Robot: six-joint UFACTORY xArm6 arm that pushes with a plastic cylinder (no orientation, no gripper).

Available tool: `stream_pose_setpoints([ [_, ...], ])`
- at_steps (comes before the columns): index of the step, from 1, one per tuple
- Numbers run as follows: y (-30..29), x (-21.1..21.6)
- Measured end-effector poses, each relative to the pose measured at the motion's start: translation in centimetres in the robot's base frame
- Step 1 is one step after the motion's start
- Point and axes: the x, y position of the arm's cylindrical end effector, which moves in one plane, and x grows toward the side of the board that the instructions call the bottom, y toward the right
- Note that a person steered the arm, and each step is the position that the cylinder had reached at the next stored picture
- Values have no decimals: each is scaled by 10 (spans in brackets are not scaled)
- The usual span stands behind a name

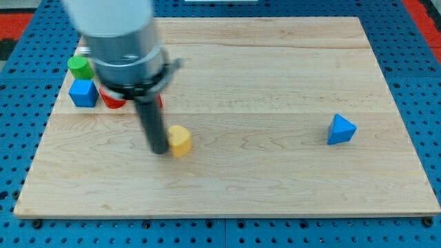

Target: Push the yellow heart above the red star

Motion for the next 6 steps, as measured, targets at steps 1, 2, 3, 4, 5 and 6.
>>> stream_pose_setpoints([
  [1,52,-2],
  [2,104,8],
  [3,87,-60],
  [4,104,-54],
  [5,162,-35],
  [6,183,-18],
])
